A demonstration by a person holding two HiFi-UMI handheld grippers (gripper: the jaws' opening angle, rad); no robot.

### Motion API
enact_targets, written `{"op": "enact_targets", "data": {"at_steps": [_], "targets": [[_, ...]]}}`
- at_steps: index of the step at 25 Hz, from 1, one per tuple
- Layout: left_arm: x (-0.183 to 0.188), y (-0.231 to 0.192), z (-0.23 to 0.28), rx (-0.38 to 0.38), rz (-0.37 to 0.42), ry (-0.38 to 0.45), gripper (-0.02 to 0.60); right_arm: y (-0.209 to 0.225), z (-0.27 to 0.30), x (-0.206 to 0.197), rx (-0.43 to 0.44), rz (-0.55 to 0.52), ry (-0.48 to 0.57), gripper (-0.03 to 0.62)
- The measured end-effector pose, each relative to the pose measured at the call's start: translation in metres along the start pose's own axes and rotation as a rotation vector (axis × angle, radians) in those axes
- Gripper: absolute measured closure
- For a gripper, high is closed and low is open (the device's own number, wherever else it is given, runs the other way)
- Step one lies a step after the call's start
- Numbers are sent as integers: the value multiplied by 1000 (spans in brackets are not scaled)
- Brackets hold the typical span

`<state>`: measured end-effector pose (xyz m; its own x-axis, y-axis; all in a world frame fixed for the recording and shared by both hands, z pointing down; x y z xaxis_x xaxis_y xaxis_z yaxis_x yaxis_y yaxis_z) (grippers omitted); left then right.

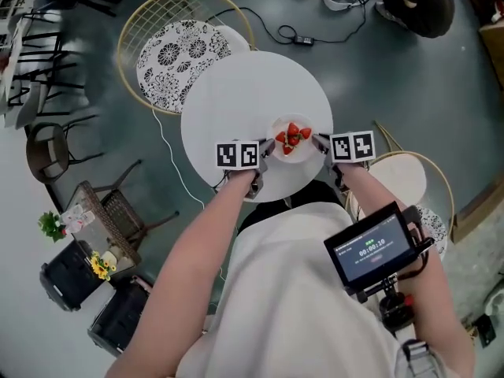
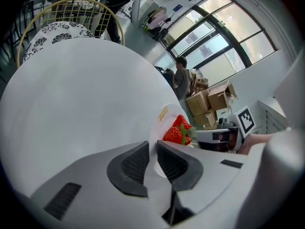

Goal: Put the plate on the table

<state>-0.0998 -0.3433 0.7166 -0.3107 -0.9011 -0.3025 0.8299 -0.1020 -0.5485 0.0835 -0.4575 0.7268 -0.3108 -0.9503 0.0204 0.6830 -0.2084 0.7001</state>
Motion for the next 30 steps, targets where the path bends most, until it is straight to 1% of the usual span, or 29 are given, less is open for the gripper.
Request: {"op": "enact_targets", "data": {"at_steps": [5,13,16,19,21,23,26,30], "targets": [[19,-8,3,25,3,24,549,-4,8,24,-15,-51,1,563],[39,-32,6,54,-39,75,549,-17,28,57,-52,-183,35,563],[40,-39,6,65,-43,68,549,-21,36,59,-60,-213,41,560],[40,-43,6,87,-19,44,541,-25,39,61,-68,-283,41,556],[39,-45,7,101,-13,31,537,-27,41,61,-77,-309,42,553],[39,-45,7,124,-3,16,534,-29,43,61,-94,-307,48,553],[40,-44,9,166,34,-10,524,-28,47,61,-129,-304,72,545],[40,-46,12,182,43,-4,522,-26,50,61,-147,-310,100,543]]}}
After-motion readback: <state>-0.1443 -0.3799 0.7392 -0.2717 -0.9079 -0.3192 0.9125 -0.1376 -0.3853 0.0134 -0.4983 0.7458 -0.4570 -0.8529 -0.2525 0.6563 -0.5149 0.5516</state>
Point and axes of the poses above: the fingertips, and each gripper's own axes: z forward along the fingers, y to its right, x out of its top, the point moved 7 cm from there along -z, backward along the fingers, and after that the axes turned 15 degrees about z, right-handed, at the moved point
